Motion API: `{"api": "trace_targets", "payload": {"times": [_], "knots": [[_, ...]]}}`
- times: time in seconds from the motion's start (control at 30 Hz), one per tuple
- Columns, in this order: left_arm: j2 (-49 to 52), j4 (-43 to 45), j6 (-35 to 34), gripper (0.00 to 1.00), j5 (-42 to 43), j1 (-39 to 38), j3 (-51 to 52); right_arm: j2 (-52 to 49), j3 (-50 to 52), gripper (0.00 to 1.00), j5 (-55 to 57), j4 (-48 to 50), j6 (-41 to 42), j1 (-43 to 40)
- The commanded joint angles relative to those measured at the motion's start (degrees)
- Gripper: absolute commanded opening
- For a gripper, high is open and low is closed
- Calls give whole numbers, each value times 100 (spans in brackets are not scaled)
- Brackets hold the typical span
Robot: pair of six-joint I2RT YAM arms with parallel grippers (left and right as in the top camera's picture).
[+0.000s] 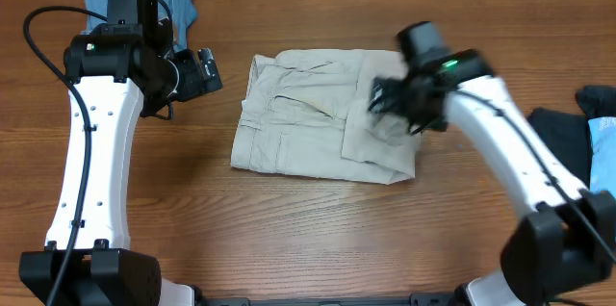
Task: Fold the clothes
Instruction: 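Grasp the right end and fold it leftward with the right gripper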
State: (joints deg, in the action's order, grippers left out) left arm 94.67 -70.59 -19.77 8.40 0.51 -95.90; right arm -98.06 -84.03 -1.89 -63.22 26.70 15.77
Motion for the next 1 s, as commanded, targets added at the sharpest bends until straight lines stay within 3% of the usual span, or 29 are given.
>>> {"api": "trace_targets", "payload": {"times": [0.0, 0.13, 0.3, 0.43, 0.77, 0.83, 0.97], "knots": [[50, 11, -101, 100, 63, 11, 17, 363, -564, 100, -164, -122, 35, -1054], [50, 17, -101, 100, 63, 11, 17, 96, -396, 100, -2227, 28, -542, -2474], [50, 7, -101, 100, 66, 11, 17, -754, 496, 100, -3884, 903, -470, -2736], [50, -9, -101, 100, 63, 11, 17, -933, 1121, 100, -3901, 1379, 459, -2756], [50, -96, -37, 100, 57, 11, 17, -935, 2214, 99, -3919, 3300, 1156, -2761], [50, -103, -37, 100, 59, 11, 17, -935, 2260, 83, -3971, 3552, 1281, -2752], [50, -133, -35, 100, 44, 11, 17, -935, 2258, 32, -3980, 3947, 1351, -2736]]}}
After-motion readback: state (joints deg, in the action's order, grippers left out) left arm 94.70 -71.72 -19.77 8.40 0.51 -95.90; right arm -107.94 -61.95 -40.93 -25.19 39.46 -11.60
